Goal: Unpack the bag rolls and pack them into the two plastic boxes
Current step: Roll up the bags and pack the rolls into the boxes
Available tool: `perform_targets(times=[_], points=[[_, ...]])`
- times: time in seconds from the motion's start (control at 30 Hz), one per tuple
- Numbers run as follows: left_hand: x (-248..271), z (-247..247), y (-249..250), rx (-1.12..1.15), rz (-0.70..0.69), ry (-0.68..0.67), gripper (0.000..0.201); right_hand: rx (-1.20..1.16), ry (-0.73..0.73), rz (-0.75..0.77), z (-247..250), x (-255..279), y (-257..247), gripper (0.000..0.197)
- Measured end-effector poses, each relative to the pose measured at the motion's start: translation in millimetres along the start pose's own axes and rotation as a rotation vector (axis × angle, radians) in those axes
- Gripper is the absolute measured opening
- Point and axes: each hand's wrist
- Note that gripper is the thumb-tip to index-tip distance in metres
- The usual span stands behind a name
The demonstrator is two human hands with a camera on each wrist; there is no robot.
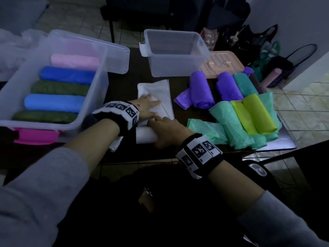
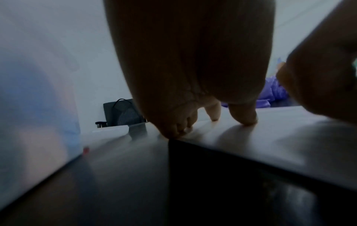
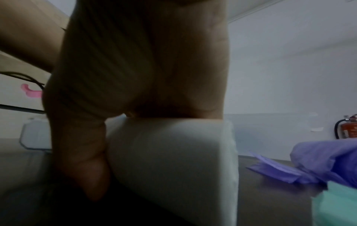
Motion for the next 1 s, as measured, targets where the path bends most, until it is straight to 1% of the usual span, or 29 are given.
perform_targets(times=[0.2, 0.27, 0.37, 0.5, 0.57, 0.63, 0.7, 0.8, 0.9, 1.0], points=[[-0.6, 5.3, 2.2, -0.024, 0.015, -0.03, 0.066, 0.002, -0.03, 0.001, 1.9, -1.0, -2.1, 0.059], [-0.4, 5.3, 3.0, -0.027, 0.016, -0.03, 0.066, -0.035, 0.005, 0.006, -2.0, 0.3, 0.0, 0.06], [-0.4, 4.0, 3.3, -0.021, 0.012, -0.021, 0.066, -0.176, 0.086, 0.045, -3.5, 6.7, 6.8, 0.061], [2.8, 1.4, 1.3, 0.029, 0.021, 0.018, 0.066, -0.242, 0.136, 0.059, -4.1, 11.6, 11.8, 0.059], [4.6, 0.4, 1.7, 0.069, 0.017, 0.039, 0.067, -0.293, 0.131, 0.051, -2.8, 12.7, 13.7, 0.059], [5.7, 0.0, 1.9, 0.105, 0.012, 0.062, 0.069, -0.343, 0.117, 0.055, 0.7, 12.6, 16.5, 0.053], [7.4, 0.6, 0.2, 0.139, 0.025, 0.089, 0.07, -0.326, 0.112, 0.065, 4.7, 9.9, 18.7, 0.05], [11.0, 0.1, -3.5, 0.189, 0.076, 0.126, 0.067, -0.287, 0.063, 0.041, 11.6, 3.5, 22.6, 0.053], [15.4, 0.3, -4.2, 0.247, 0.082, 0.217, 0.06, -0.294, 0.023, 0.015, 19.6, -1.8, 28.9, 0.056], [25.0, 8.0, -2.9, 0.346, 0.081, 0.339, 0.035, -0.411, 0.028, -0.045, 23.6, -6.8, 33.7, 0.056]])
Point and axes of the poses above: each hand's wrist, its own x-axis away from the middle knuckle, its own z-axis out of the back of the hand, y = z × x, and after that the axes turned 11 degrees about -x, right-handed
